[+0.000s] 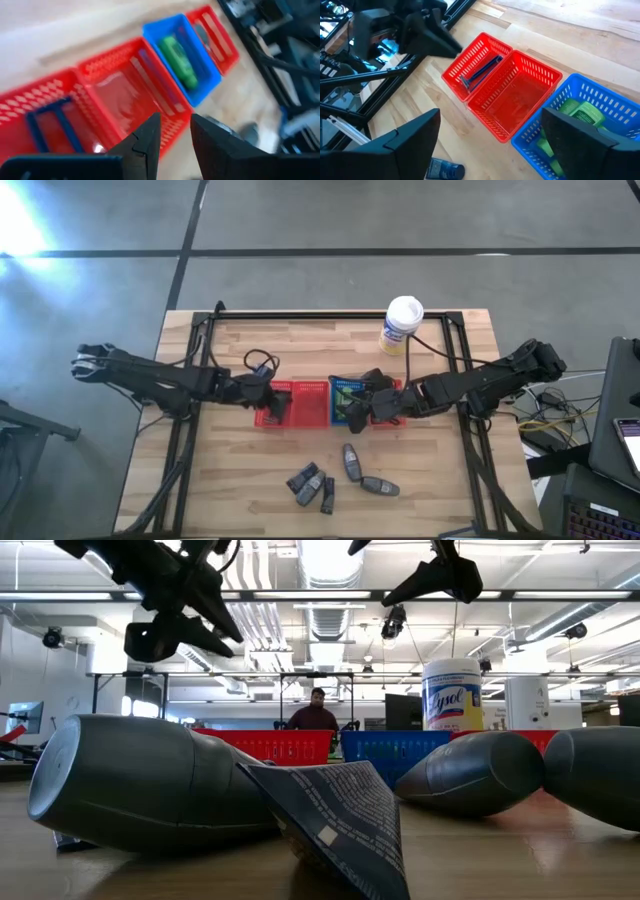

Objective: Pick & Place Travel size toiletries

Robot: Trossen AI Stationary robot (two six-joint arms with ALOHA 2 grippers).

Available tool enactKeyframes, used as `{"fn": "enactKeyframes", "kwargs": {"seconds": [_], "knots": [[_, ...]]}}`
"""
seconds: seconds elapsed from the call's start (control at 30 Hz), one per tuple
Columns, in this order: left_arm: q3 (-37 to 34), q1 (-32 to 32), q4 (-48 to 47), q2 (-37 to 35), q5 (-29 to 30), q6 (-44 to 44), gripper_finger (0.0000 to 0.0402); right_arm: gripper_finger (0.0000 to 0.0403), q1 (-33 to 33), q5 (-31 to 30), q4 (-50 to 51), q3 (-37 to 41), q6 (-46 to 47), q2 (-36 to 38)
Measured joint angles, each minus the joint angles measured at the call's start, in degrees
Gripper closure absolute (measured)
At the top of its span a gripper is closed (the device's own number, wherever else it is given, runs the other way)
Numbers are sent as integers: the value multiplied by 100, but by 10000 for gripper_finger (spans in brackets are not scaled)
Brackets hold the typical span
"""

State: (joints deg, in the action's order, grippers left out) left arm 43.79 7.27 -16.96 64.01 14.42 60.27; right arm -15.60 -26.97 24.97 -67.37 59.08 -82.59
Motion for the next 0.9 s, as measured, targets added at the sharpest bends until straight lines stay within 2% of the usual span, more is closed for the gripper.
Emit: {"fn": "enactKeyframes", "kwargs": {"seconds": [0.13, 0.33, 0.47, 0.7, 0.83, 0.9], "knots": [[0, 148, 109, 20, -473, -136, 291, 46, 12, -1, -3, 0, 44, 0], [0, 777, 77, 29, -248, 64, 287, 42, 12, -1, -15, 0, 78, 0], [0, 1128, 52, 39, -130, 245, 266, 51, 12, -3, -24, 0, 78, 0], [0, 1470, 71, 41, -156, 320, 222, 73, 12, -6, -28, 0, 93, 0], [0, 1567, 71, 39, -165, 284, 219, 85, 12, 6, -31, 0, 128, 0], [0, 1584, 71, 39, -143, 265, 220, 90, 12, 251, -33, 2, 433, 2]]}}
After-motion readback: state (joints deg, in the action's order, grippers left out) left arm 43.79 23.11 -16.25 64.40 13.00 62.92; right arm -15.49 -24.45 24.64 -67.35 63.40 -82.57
